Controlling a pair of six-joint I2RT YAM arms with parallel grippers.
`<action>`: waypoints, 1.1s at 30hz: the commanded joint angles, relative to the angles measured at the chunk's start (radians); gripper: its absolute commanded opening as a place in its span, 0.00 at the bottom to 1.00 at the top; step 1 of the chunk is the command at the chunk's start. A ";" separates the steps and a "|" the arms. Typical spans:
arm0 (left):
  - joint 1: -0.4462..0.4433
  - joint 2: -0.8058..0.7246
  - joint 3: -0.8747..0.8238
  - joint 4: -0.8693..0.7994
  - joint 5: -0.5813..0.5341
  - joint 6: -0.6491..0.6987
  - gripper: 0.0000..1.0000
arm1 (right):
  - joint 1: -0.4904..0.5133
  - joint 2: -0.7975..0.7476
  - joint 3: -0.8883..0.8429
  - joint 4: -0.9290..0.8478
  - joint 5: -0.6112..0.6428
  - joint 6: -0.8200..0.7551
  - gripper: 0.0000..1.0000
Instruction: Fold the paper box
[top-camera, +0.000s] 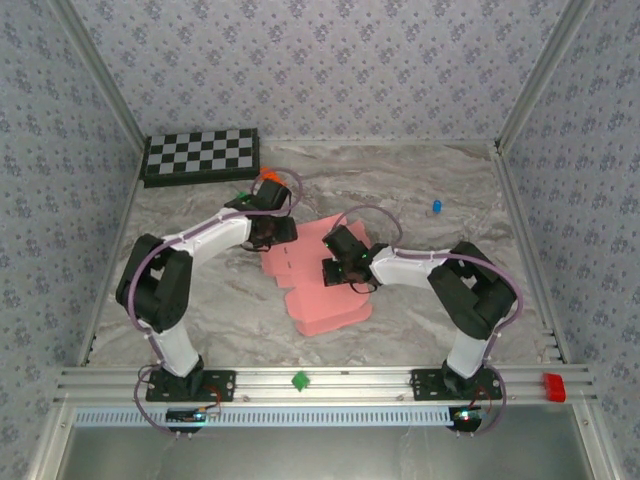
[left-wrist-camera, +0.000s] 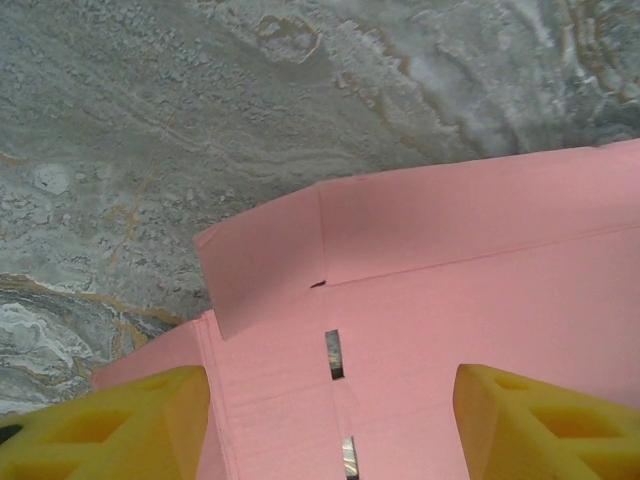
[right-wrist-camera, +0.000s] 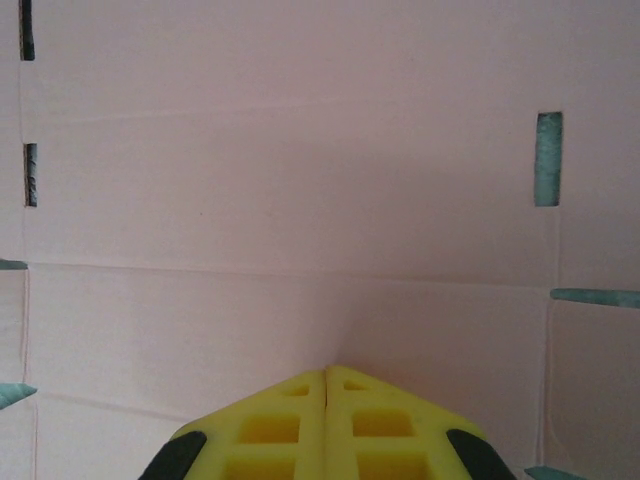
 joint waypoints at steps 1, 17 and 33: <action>0.013 0.033 0.022 -0.013 -0.022 -0.007 0.65 | 0.011 0.032 0.011 -0.019 -0.004 0.022 0.02; 0.042 0.124 0.084 0.034 -0.021 0.059 0.64 | 0.030 0.058 0.025 -0.032 -0.011 0.023 0.02; 0.032 0.077 0.041 0.182 0.046 0.165 0.54 | 0.030 0.091 0.055 -0.045 -0.019 0.016 0.02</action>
